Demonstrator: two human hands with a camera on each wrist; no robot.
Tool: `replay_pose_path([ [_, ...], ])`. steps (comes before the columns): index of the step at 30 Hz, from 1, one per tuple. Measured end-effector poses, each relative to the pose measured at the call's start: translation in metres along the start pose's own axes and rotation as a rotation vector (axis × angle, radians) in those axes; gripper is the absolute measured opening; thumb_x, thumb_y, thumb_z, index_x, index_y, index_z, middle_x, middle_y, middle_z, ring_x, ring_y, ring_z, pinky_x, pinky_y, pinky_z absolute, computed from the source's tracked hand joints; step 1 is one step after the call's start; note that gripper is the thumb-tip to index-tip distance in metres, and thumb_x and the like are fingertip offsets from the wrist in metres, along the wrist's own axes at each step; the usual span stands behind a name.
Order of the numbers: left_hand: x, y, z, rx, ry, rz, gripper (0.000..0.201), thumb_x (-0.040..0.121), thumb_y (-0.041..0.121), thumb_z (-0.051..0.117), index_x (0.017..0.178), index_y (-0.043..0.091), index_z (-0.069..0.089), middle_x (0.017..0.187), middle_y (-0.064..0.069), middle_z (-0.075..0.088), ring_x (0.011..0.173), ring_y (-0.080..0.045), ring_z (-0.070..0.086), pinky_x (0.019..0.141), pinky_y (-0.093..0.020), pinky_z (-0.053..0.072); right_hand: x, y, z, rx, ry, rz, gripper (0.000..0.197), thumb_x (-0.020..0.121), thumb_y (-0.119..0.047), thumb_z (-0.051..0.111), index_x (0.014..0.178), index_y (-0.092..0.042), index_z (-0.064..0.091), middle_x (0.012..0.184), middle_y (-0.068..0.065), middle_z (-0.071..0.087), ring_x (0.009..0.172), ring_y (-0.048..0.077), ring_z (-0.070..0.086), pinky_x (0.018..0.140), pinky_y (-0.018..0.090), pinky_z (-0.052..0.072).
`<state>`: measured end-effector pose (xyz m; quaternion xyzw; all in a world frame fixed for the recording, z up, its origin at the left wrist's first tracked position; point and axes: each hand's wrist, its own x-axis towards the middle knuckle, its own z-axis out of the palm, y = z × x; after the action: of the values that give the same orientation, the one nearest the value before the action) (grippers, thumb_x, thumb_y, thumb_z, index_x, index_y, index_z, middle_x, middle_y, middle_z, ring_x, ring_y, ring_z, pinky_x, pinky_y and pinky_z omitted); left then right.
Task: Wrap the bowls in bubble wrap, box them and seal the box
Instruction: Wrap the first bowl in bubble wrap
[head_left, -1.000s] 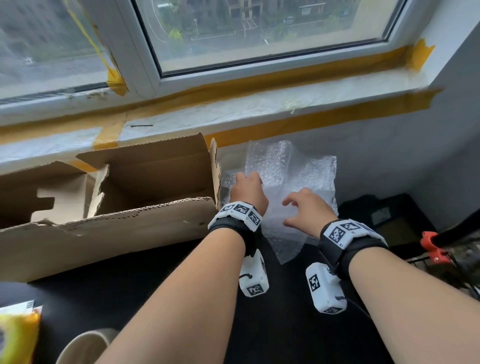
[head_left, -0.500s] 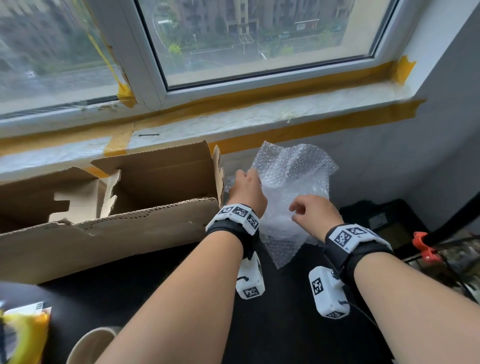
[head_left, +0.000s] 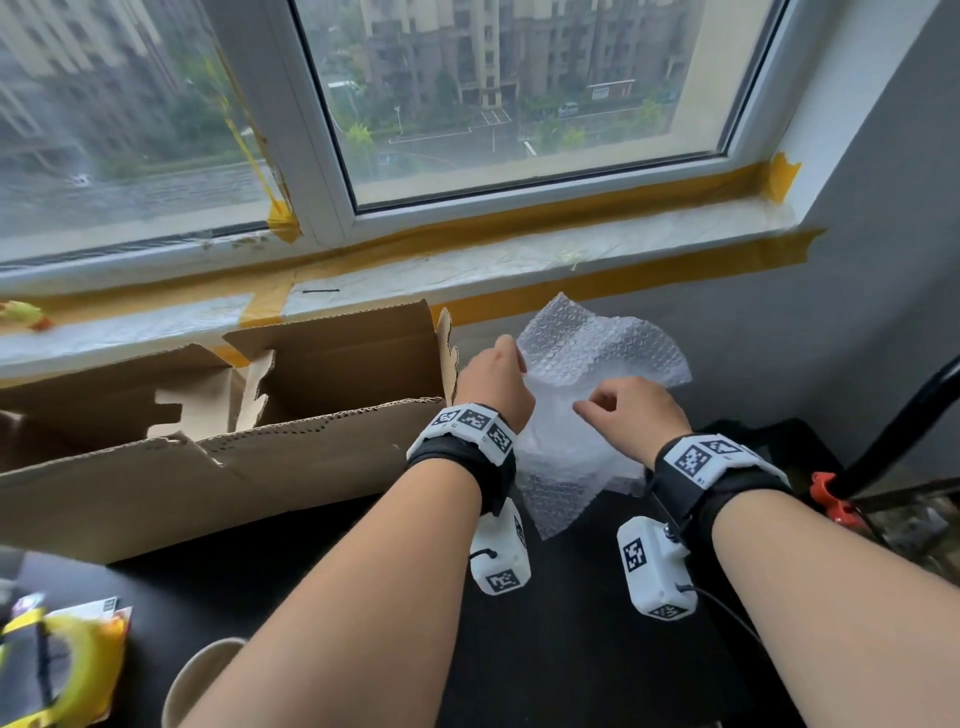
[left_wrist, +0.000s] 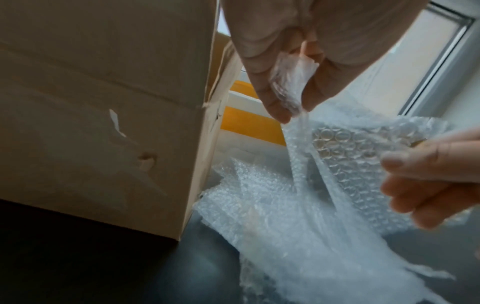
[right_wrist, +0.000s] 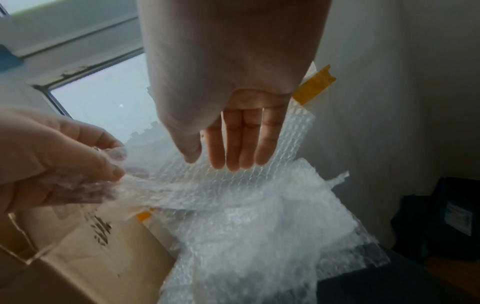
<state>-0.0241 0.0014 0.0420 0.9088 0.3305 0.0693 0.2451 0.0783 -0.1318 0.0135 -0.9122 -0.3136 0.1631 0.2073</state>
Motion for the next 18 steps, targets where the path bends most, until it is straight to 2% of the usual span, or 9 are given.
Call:
replay_pose_path([
  [2, 0.000, 0.003, -0.010, 0.010, 0.050, 0.009, 0.021, 0.085, -0.002, 0.040, 0.094, 0.017, 0.046, 0.075, 0.004, 0.052, 0.076, -0.024, 0.052, 0.095, -0.042, 0.042, -0.003, -0.004, -0.010, 0.006, 0.066, -0.016, 0.024, 0.089, -0.039, 0.060, 0.076, -0.019, 0.066, 0.080, -0.001, 0.067, 0.080, 0.021, 0.061, 0.069, 0.028, 0.045],
  [3, -0.001, 0.005, -0.016, 0.016, 0.071, 0.013, 0.021, 0.084, -0.002, 0.040, 0.092, 0.017, 0.046, 0.070, 0.007, 0.048, 0.071, -0.023, 0.050, 0.103, -0.047, 0.038, -0.005, -0.007, -0.015, 0.011, 0.107, -0.026, 0.024, 0.088, -0.036, 0.060, 0.073, -0.017, 0.064, 0.076, 0.000, 0.066, 0.078, 0.022, 0.061, 0.066, 0.028, 0.044],
  [5, -0.005, 0.011, -0.028, -0.026, 0.116, 0.014, 0.021, 0.084, -0.002, 0.039, 0.092, 0.015, 0.047, 0.066, 0.008, 0.045, 0.065, -0.020, 0.046, 0.108, -0.051, 0.033, -0.009, -0.013, -0.025, 0.046, 0.190, -0.050, 0.024, 0.086, -0.032, 0.061, 0.068, -0.016, 0.059, 0.070, 0.000, 0.063, 0.073, 0.022, 0.059, 0.063, 0.029, 0.044],
  [7, -0.009, 0.017, -0.043, -0.141, 0.167, -0.006, 0.018, 0.088, 0.000, 0.039, 0.094, 0.014, 0.047, 0.067, 0.007, 0.045, 0.067, -0.021, 0.045, 0.102, -0.045, 0.039, -0.011, -0.018, -0.036, 0.088, 0.257, -0.069, 0.023, 0.084, -0.030, 0.064, 0.067, -0.017, 0.056, 0.068, -0.002, 0.060, 0.071, 0.020, 0.058, 0.064, 0.031, 0.047],
  [9, -0.012, 0.020, -0.058, -0.228, 0.216, -0.035, 0.013, 0.092, 0.004, 0.039, 0.097, 0.015, 0.045, 0.073, 0.003, 0.047, 0.074, -0.024, 0.048, 0.078, -0.035, 0.044, -0.014, -0.024, -0.046, 0.093, 0.325, -0.082, 0.022, 0.082, -0.030, 0.066, 0.068, -0.019, 0.053, 0.067, -0.005, 0.058, 0.069, 0.019, 0.057, 0.064, 0.031, 0.047],
  [11, -0.016, 0.022, -0.074, -0.294, 0.267, -0.056, 0.012, 0.094, 0.006, 0.038, 0.100, 0.014, 0.045, 0.076, 0.000, 0.050, 0.076, -0.026, 0.050, 0.066, -0.031, 0.038, -0.017, -0.030, -0.058, 0.101, 0.392, -0.088, 0.018, 0.081, -0.028, 0.065, 0.073, -0.020, 0.052, 0.069, -0.006, 0.056, 0.068, 0.019, 0.055, 0.062, 0.029, 0.043],
  [14, -0.022, 0.019, -0.093, -0.396, 0.325, -0.069, 0.018, 0.093, 0.007, 0.037, 0.106, 0.011, 0.049, 0.088, -0.005, 0.059, 0.082, -0.028, 0.054, 0.071, -0.034, 0.045, -0.024, -0.039, -0.071, 0.150, 0.470, -0.086, 0.014, 0.082, -0.023, 0.063, 0.083, -0.017, 0.050, 0.079, -0.001, 0.054, 0.073, 0.022, 0.052, 0.066, 0.031, 0.041],
  [16, -0.029, 0.017, -0.106, -0.479, 0.371, -0.081, 0.021, 0.090, 0.008, 0.037, 0.104, 0.014, 0.050, 0.095, -0.008, 0.065, 0.086, -0.031, 0.059, 0.075, -0.040, 0.051, -0.026, -0.044, -0.076, 0.172, 0.496, -0.073, 0.022, 0.082, -0.026, 0.067, 0.091, -0.016, 0.049, 0.093, 0.003, 0.053, 0.081, 0.023, 0.052, 0.072, 0.034, 0.045],
  [18, -0.037, 0.014, -0.119, -0.574, 0.410, -0.105, 0.021, 0.088, 0.005, 0.035, 0.100, 0.014, 0.051, 0.087, -0.005, 0.064, 0.081, -0.025, 0.057, 0.074, -0.037, 0.048, -0.027, -0.049, -0.076, 0.204, 0.479, -0.062, 0.035, 0.079, -0.028, 0.072, 0.102, -0.018, 0.047, 0.107, 0.003, 0.048, 0.093, 0.025, 0.053, 0.081, 0.037, 0.046],
])
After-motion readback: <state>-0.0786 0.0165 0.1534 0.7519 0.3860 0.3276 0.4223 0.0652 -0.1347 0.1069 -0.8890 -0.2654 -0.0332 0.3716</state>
